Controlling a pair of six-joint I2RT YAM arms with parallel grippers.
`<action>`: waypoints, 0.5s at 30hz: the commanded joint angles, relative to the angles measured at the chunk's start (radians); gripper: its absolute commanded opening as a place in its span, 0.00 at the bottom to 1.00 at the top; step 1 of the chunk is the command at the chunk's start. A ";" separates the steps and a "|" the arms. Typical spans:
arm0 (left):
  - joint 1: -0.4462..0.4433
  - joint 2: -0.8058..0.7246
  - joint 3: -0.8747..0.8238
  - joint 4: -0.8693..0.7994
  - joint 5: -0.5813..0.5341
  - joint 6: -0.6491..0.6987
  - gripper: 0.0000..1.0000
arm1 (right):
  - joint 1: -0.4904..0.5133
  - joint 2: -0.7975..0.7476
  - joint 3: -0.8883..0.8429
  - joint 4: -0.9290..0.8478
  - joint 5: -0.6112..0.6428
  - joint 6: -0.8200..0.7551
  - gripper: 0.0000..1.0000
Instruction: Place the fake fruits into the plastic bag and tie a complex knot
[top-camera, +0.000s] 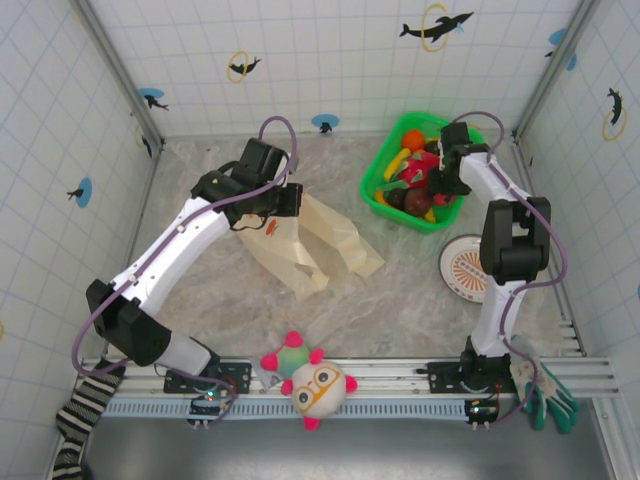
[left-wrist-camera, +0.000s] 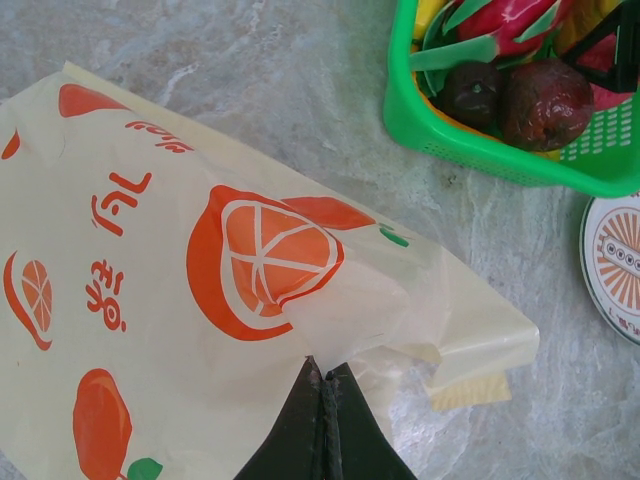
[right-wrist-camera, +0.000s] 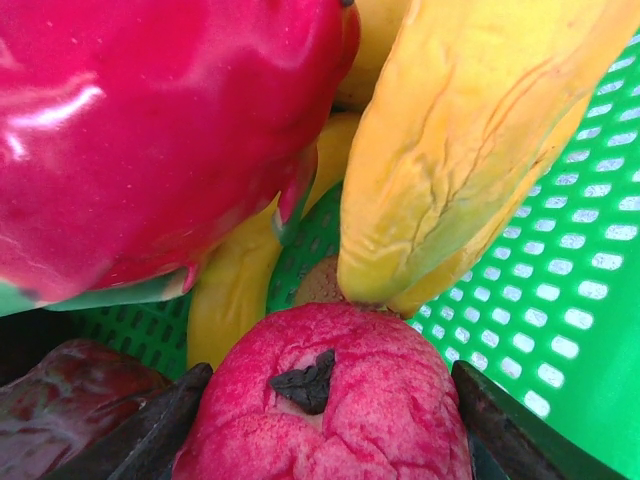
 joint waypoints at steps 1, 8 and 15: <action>0.003 0.012 0.028 -0.012 0.020 -0.003 0.00 | -0.001 -0.087 0.009 -0.004 -0.030 0.005 0.54; 0.003 0.012 0.030 -0.001 0.035 -0.012 0.00 | -0.003 -0.270 -0.106 0.081 -0.056 0.012 0.54; 0.003 0.025 0.032 0.007 0.034 -0.011 0.00 | 0.000 -0.530 -0.322 0.212 -0.153 0.045 0.54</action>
